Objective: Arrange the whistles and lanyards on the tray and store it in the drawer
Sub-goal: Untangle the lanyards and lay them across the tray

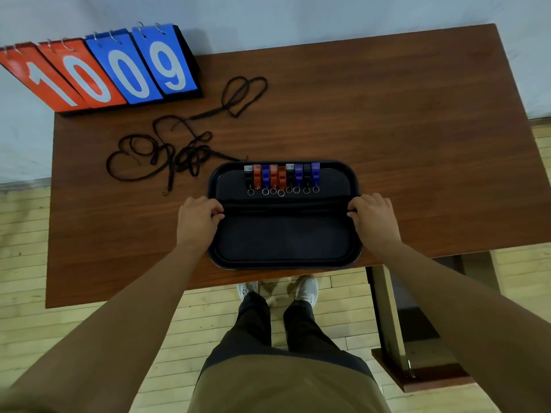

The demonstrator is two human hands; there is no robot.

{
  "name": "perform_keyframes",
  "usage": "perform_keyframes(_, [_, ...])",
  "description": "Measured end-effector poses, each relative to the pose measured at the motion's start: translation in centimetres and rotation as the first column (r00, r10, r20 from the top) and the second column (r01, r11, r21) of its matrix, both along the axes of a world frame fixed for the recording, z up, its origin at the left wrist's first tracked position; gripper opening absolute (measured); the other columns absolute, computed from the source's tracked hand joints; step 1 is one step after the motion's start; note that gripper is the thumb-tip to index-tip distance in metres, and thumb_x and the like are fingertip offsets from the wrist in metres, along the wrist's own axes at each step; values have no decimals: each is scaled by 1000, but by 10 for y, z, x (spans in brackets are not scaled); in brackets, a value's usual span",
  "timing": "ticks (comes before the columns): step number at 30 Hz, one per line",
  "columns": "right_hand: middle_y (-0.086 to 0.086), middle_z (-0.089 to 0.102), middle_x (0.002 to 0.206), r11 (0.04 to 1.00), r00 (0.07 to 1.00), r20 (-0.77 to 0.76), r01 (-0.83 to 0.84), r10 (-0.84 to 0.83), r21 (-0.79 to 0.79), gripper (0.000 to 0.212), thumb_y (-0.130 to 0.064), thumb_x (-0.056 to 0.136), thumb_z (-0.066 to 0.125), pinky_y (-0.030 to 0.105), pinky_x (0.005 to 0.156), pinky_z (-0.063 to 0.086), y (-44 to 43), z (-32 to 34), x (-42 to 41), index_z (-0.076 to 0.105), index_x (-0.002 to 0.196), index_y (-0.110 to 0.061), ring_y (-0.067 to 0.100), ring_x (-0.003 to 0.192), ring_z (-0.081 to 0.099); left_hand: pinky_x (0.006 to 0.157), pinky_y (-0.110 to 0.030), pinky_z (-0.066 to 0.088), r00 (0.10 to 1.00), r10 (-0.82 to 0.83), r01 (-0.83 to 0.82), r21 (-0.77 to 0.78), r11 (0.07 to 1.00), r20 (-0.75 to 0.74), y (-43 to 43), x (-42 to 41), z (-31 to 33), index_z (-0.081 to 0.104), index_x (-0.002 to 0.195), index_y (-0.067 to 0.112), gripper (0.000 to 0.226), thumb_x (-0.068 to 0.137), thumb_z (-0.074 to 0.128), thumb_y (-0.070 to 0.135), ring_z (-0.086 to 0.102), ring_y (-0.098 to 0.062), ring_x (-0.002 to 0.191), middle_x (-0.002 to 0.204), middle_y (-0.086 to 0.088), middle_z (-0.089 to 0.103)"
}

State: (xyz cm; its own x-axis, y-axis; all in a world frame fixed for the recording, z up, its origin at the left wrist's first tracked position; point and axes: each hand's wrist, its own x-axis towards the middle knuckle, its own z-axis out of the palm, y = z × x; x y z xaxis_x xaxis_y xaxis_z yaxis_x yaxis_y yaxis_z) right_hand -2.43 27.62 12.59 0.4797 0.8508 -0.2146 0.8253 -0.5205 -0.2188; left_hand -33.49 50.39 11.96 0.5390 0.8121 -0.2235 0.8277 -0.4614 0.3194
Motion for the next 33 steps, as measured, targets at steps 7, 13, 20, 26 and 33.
perform_keyframes(7, [8, 60, 100, 999, 996, 81, 36, -36, 3, 15, -14, 90, 67, 46, 87, 41, 0, -7, -3, 73, 103, -11, 33, 100, 51, 87, -42, 44, 999, 18, -19, 22, 1000, 40, -2, 1, -6, 74, 101, 16, 13, 87, 73, 17, 47, -28, 98, 96, -2, 58])
perform_keyframes(13, [7, 58, 108, 997, 997, 76, 24, -30, 75, 21, -23, 91, 61, 46, 93, 38, 4, 15, -6, 70, 108, -13, 30, 103, 51, 93, -37, 41, 993, 31, -31, 0, 1000, 117, 0, -4, 12, 72, 101, 18, 14, 90, 71, 25, 45, -23, 102, 102, 2, 56])
perform_keyframes(20, [4, 58, 109, 979, 1000, 8, 16, -18, 205, 23, -25, 92, 57, 44, 95, 41, 74, 60, -16, 68, 108, -13, 26, 103, 55, 94, -27, 34, 984, 77, -76, -13, 997, 161, 38, -12, 49, 68, 101, 17, 10, 95, 61, 21, 50, -23, 108, 103, 2, 56])
perform_keyframes(26, [2, 57, 115, 979, 990, -110, -60, 82, 193, 25, -28, 92, 54, 43, 98, 38, 162, 80, -53, 67, 110, -17, 24, 108, 54, 88, -28, 40, 981, 49, -54, 20, 998, 186, 83, -10, 67, 71, 107, 14, 18, 94, 60, 19, 54, -24, 104, 99, 3, 55])
perform_keyframes(33, [2, 55, 119, 995, 950, -296, -88, 99, 50, 28, -27, 93, 58, 46, 101, 42, 242, 69, -90, 62, 120, -20, 24, 110, 56, 90, -28, 42, 979, 33, -33, -8, 999, 203, 125, 0, 50, 70, 110, 17, 19, 94, 61, 21, 52, -20, 109, 107, 1, 58])
